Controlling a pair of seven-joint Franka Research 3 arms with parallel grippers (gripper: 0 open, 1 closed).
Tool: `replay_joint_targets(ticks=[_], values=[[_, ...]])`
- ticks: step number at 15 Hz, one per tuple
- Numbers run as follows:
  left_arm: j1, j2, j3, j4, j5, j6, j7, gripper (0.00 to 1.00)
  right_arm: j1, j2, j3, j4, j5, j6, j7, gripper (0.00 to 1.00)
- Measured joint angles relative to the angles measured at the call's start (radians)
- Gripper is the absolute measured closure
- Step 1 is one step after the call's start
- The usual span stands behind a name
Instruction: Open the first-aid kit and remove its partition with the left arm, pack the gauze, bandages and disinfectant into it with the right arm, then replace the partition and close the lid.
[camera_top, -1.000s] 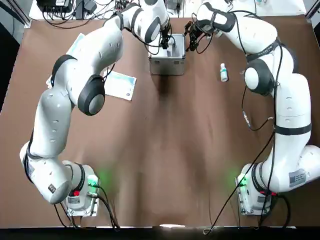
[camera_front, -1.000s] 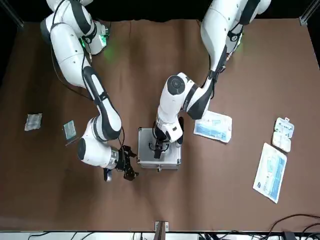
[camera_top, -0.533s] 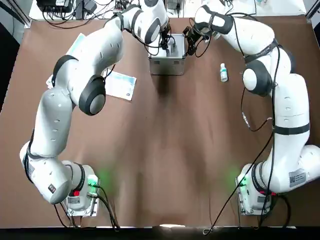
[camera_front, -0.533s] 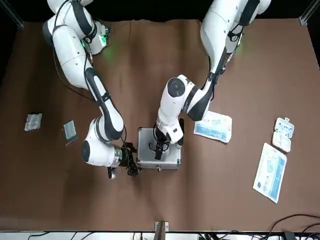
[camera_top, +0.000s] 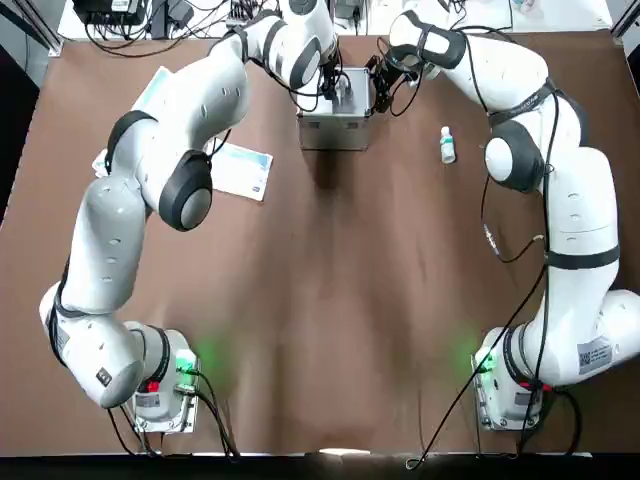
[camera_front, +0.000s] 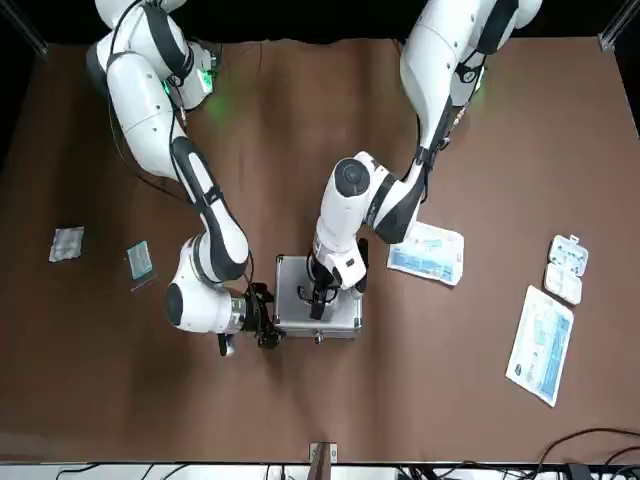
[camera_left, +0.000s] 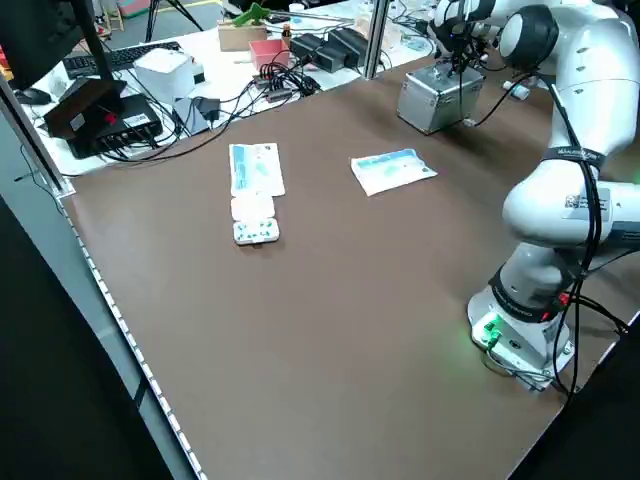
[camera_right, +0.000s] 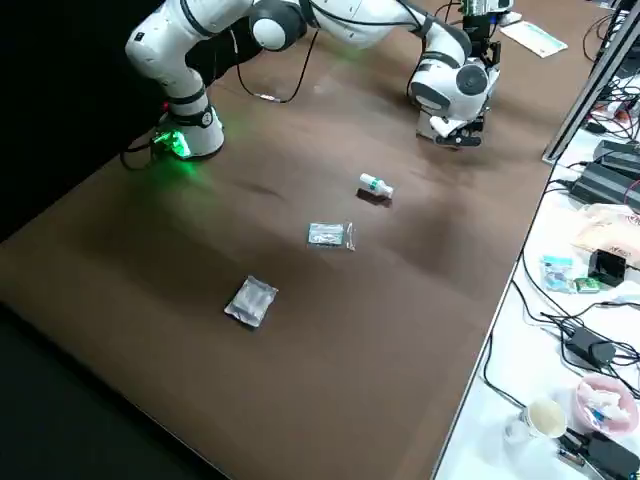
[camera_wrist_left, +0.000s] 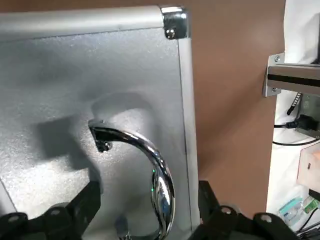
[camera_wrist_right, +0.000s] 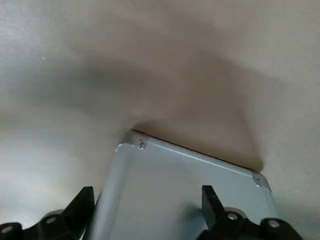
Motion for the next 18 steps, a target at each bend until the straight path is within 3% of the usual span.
replay_joint_targets(ticks=[7,18], values=[[-0.001,0.000,0.000,0.005,0.000,-0.020,0.009,0.22,0.000,0.000,0.000,0.001,0.000,-0.001,-0.001,0.06],[-0.002,0.000,-0.004,0.037,0.000,-0.134,0.085,0.22,-0.002,0.001,0.000,0.004,0.002,-0.010,-0.004,0.07]])
